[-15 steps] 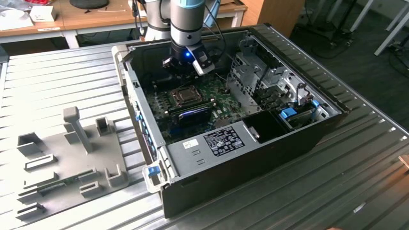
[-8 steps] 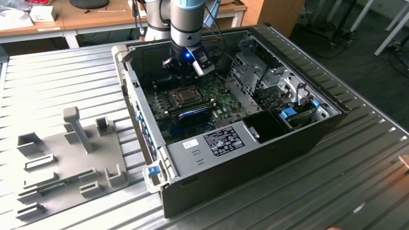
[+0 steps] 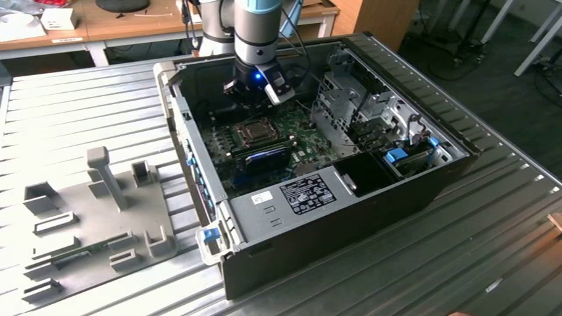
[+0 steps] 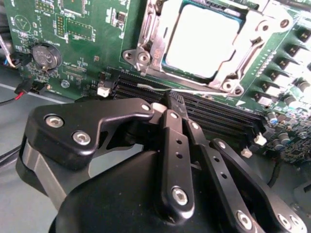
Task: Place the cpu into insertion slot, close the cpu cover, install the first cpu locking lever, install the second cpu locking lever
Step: 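Install the first cpu locking lever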
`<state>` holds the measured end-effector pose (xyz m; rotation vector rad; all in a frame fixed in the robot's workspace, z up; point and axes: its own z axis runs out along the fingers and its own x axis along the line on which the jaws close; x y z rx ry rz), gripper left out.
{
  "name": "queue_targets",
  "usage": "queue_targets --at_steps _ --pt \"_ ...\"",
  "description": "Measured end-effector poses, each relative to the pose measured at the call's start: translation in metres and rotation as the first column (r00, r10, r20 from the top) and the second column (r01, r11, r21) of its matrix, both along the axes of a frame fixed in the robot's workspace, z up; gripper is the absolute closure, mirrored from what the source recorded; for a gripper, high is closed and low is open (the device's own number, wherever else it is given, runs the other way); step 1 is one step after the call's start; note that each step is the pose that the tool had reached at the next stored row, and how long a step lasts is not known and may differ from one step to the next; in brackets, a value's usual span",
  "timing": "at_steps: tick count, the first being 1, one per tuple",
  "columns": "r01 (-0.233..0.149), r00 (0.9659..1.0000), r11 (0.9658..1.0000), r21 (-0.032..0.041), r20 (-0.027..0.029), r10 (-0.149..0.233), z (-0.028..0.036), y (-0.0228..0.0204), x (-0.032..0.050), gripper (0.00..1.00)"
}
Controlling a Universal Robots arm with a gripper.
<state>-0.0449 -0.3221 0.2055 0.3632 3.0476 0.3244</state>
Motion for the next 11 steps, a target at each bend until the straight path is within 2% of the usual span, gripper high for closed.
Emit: queue_targets --at_steps 11 --pt "0.0 1.0 1.0 0.0 0.0 0.0 -0.0001 0.0 0.0019 0.9"
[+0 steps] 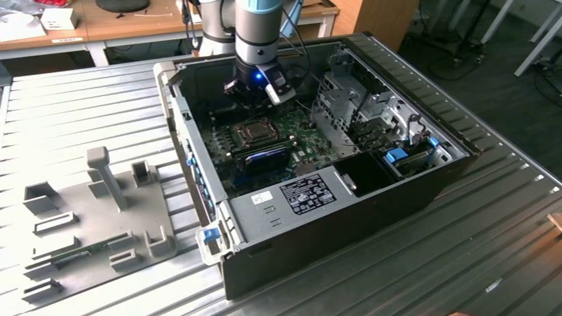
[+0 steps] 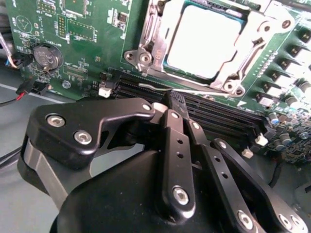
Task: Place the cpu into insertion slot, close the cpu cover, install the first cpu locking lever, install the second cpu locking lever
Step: 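Install the first cpu locking lever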
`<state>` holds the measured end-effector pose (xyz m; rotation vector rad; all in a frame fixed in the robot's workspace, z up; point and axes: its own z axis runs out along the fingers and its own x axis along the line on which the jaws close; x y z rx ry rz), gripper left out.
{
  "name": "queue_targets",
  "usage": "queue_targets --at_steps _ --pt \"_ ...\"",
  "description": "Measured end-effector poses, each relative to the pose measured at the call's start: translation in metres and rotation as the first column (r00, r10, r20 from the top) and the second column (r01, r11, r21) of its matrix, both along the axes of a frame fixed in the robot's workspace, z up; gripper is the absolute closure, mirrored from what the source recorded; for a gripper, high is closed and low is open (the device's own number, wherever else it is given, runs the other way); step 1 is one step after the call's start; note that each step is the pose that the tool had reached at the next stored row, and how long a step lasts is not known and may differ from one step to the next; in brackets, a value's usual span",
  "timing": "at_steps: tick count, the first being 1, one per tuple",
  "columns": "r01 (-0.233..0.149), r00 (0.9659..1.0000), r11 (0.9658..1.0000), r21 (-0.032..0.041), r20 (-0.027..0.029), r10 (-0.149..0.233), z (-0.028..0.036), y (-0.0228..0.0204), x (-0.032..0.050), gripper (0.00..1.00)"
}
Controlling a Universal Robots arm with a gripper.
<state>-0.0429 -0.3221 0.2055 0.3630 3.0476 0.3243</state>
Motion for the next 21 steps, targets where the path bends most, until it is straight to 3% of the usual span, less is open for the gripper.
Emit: queue_targets --at_steps 21 --pt "0.0 1.0 1.0 0.0 0.0 0.0 -0.0011 -0.0009 0.0018 0.9"
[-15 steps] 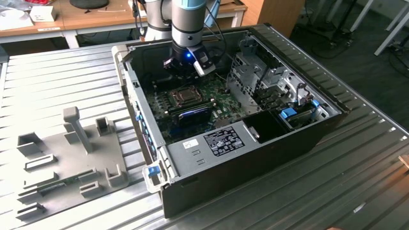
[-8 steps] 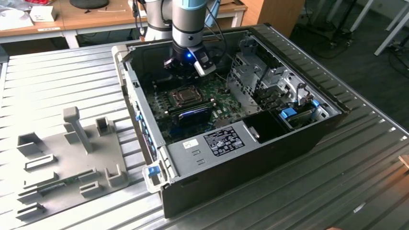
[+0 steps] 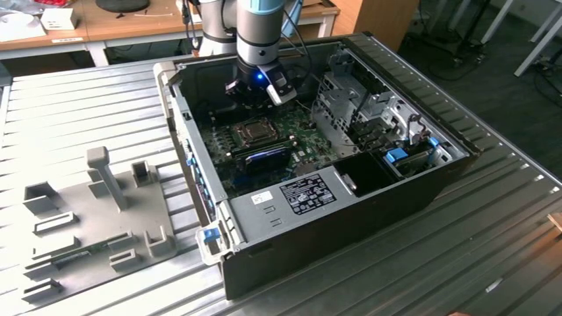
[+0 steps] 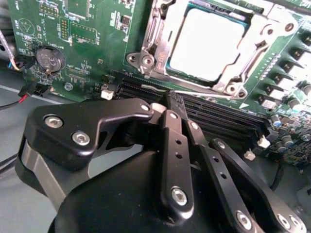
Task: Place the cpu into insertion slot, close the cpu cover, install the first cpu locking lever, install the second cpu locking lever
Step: 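Install the first cpu locking lever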
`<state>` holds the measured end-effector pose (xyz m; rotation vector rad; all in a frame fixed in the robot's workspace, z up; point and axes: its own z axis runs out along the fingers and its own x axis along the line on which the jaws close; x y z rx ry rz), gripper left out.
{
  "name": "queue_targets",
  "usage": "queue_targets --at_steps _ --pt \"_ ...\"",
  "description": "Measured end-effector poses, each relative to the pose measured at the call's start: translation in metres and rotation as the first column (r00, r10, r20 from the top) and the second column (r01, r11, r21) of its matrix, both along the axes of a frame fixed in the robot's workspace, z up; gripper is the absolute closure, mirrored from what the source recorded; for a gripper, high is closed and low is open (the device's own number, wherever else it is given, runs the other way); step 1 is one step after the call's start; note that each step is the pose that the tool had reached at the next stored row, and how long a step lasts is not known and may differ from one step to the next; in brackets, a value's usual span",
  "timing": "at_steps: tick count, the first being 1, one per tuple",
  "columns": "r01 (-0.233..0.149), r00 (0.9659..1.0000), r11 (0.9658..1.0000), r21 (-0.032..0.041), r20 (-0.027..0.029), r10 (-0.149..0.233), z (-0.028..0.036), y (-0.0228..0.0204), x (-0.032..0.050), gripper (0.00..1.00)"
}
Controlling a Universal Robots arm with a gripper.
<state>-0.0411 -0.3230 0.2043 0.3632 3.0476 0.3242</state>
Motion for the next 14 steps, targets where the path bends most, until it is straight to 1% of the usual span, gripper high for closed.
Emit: queue_targets --at_steps 14 --pt "0.0 1.0 1.0 -0.0002 -0.0001 0.0 -0.0034 0.0 0.0 0.9"
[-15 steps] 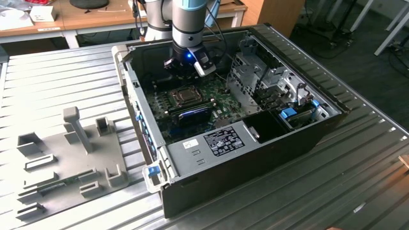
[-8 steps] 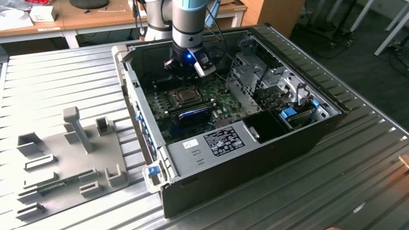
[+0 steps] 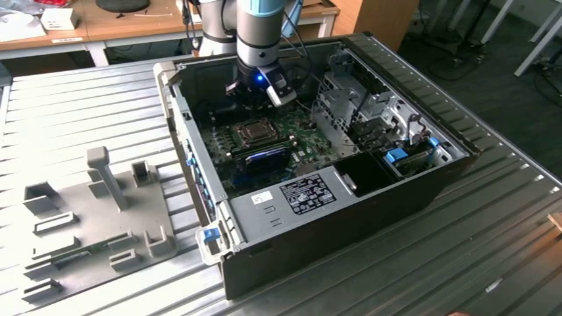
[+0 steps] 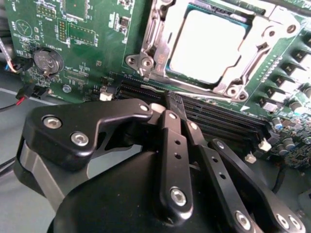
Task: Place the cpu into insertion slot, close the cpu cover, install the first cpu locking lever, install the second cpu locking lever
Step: 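Install the first cpu locking lever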
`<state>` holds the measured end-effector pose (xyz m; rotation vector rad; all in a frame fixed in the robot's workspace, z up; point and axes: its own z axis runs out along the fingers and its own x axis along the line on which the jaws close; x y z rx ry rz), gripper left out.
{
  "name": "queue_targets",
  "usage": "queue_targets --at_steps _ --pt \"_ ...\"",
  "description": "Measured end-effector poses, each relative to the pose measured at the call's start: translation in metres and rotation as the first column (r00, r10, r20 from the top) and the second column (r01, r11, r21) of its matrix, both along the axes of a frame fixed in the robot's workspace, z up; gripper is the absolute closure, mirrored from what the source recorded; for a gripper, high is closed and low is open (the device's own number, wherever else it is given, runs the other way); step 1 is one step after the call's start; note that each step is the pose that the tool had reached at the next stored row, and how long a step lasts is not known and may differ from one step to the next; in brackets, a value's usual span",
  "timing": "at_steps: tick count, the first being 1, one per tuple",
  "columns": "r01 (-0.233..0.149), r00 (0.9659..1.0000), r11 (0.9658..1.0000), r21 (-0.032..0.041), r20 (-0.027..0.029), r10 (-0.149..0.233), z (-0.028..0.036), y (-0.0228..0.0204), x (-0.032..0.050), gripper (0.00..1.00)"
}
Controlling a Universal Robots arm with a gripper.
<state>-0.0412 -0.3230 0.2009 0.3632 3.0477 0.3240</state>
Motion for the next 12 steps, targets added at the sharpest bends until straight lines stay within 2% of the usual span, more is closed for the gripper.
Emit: queue_targets --at_steps 12 --pt "0.0 1.0 1.0 0.0001 0.0001 0.0 -0.001 0.0 0.0 0.9"
